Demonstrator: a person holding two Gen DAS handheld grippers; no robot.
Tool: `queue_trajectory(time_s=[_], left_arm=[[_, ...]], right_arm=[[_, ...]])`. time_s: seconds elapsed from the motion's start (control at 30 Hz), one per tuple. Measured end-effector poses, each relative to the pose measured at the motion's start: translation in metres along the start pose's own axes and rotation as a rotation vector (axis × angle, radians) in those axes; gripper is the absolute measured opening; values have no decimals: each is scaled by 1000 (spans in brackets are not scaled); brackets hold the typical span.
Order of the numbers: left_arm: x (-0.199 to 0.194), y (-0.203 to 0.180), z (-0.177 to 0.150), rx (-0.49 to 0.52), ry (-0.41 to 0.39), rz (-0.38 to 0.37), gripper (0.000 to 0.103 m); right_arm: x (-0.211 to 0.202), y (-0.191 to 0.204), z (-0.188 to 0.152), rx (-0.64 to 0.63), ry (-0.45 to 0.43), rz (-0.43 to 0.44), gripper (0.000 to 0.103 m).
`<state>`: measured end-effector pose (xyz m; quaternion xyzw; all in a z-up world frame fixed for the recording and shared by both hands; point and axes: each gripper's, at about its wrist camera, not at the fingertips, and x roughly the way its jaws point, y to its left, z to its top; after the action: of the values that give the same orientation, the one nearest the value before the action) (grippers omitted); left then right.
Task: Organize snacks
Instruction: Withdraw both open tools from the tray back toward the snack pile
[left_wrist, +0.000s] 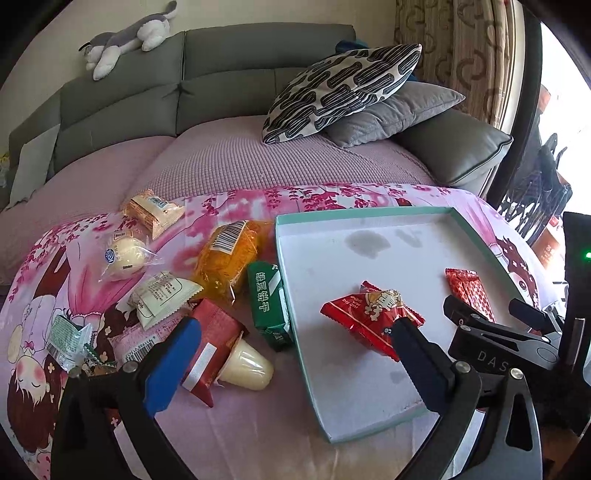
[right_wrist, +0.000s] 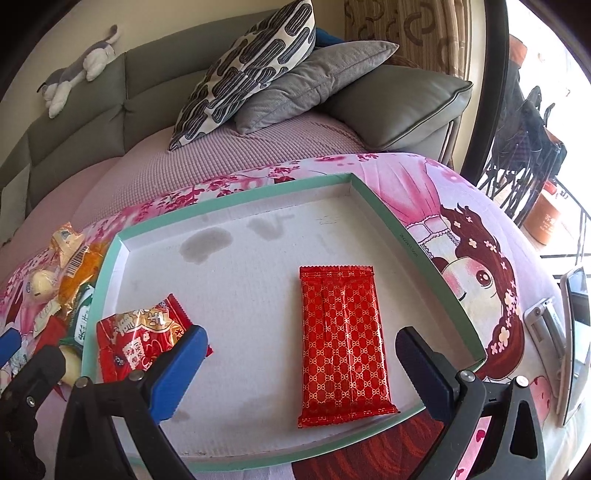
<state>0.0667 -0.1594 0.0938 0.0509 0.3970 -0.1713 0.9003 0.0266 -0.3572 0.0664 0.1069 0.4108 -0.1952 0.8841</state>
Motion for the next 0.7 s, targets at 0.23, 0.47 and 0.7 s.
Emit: queue_trajectory(time_s=[0.23,0.47,0.7], left_arm=[[-10,42,3,-63,-6,94,103],[-13,106,-5,-176,21,223,102],[-13,179,-25,-383,72,367,102]], right_arm=[[-8,16,3,-8,-29,37,103],[-16,54,2,-49,-38,111,103],[-26,101,-5,-109,-50,195,103]])
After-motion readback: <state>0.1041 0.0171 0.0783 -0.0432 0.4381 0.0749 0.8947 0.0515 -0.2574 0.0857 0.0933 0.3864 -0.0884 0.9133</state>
